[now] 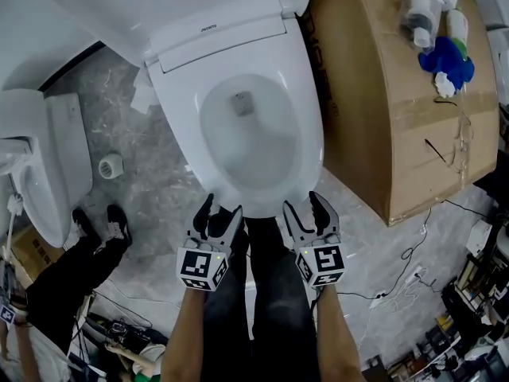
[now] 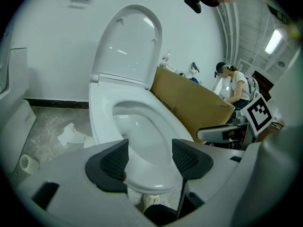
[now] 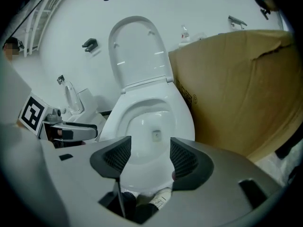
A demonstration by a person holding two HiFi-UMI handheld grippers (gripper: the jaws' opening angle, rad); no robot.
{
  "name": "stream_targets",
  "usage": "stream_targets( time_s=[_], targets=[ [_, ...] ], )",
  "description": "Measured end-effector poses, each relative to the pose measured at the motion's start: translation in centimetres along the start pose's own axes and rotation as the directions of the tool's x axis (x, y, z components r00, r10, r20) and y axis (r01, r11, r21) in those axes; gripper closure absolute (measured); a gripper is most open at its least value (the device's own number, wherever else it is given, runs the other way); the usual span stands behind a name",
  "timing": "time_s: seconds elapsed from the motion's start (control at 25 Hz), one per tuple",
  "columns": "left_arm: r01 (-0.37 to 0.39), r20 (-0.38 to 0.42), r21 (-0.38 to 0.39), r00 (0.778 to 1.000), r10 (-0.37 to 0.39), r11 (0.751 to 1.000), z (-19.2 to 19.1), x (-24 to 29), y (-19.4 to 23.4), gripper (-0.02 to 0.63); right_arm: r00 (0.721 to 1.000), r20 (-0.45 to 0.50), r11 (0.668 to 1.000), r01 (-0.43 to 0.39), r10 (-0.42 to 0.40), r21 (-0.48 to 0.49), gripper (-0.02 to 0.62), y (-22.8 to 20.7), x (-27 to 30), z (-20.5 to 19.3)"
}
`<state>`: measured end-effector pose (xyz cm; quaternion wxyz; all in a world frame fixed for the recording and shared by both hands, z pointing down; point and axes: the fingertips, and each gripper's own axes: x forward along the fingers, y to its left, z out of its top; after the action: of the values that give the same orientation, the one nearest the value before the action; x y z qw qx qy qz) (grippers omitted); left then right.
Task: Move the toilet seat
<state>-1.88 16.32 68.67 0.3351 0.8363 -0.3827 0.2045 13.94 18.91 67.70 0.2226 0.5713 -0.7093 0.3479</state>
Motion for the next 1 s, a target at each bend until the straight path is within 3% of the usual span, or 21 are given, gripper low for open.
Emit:
stream_targets(
  time_s=[0.32,0.56,0.84,1.0],
  targets=[
    [-0.071,-0.06,-0.047,0.996,0.068,0.996,-2.8,0.6,2.7,0.275,0.997,-0.051,0.997,0.055,-0.052,0.047,0.319,-1.9,1.6,-2.4],
    [-0.081,-0.093,-0.065,0.993,0.075,0.995,-4.0,1.5,3.2,0.245,0.994,-0.085,0.995,0.077,-0.071,0.069,0.295,-2.5,2.8,-3.7],
    [-0.101,-0.104,-0.094,0.99,0.091,0.99,-4.5,2.5,3.8,0.238,0.988,-0.09,0.99,0.129,-0.124,0.054,0.291,-2.6,3.1,-4.0],
    [-0.117,-0.112,-0.1,0.988,0.105,0.988,-4.6,2.8,4.1,0.239,0.976,-0.105,0.977,0.2,-0.192,0.073,0.287,-3.6,2.9,-4.3]
  ],
)
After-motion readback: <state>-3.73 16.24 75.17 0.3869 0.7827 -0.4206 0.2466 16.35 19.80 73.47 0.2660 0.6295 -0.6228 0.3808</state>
